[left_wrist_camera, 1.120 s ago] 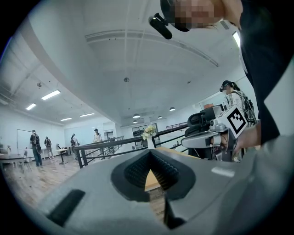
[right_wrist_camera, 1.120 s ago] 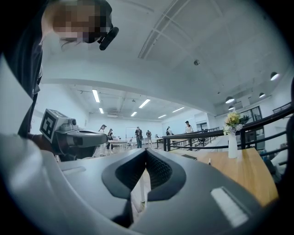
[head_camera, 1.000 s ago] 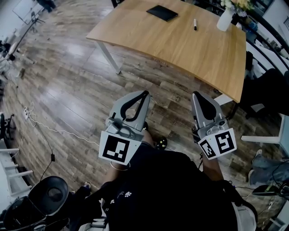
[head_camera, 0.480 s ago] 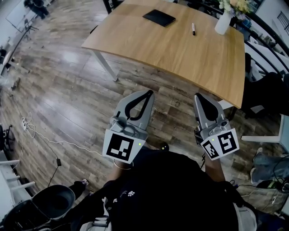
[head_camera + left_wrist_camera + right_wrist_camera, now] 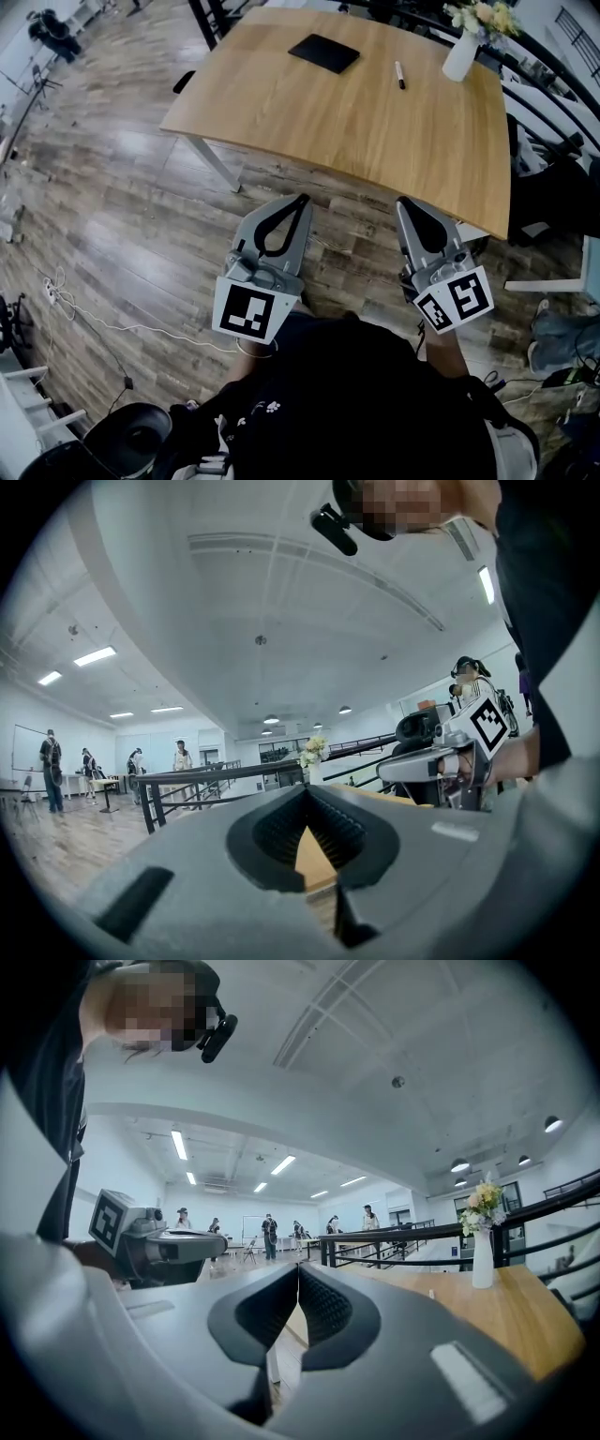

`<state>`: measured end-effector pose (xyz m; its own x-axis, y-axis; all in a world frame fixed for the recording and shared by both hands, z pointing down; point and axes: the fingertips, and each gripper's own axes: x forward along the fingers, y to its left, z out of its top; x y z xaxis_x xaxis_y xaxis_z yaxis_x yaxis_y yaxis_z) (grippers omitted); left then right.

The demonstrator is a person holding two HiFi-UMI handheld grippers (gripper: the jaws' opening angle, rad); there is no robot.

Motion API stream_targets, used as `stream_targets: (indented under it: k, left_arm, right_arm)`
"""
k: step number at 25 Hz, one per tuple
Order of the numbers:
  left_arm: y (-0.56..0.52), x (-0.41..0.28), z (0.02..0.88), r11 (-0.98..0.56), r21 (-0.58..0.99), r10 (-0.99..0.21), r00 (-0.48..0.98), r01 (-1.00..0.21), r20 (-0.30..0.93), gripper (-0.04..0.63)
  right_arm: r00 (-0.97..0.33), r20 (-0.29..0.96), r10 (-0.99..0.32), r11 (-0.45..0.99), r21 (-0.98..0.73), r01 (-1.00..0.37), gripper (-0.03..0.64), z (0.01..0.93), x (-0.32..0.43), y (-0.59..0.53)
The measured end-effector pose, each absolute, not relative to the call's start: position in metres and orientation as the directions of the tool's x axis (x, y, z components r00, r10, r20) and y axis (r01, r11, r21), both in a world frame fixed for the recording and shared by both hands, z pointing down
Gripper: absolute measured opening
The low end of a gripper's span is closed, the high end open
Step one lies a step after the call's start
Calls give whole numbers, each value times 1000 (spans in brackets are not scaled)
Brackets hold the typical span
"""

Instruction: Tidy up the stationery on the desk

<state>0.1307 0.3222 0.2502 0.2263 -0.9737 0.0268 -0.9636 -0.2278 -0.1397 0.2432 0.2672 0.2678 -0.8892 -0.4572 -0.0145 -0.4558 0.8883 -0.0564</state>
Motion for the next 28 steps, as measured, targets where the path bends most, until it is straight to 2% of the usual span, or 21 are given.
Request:
stream_targets:
  k: [28]
  left_arm:
    - [237, -48, 249, -341, -134, -940, 339, -930, 38, -14]
  right_arm:
    - [-823, 17, -568, 821, -57, -568, 11, 268, 79, 191]
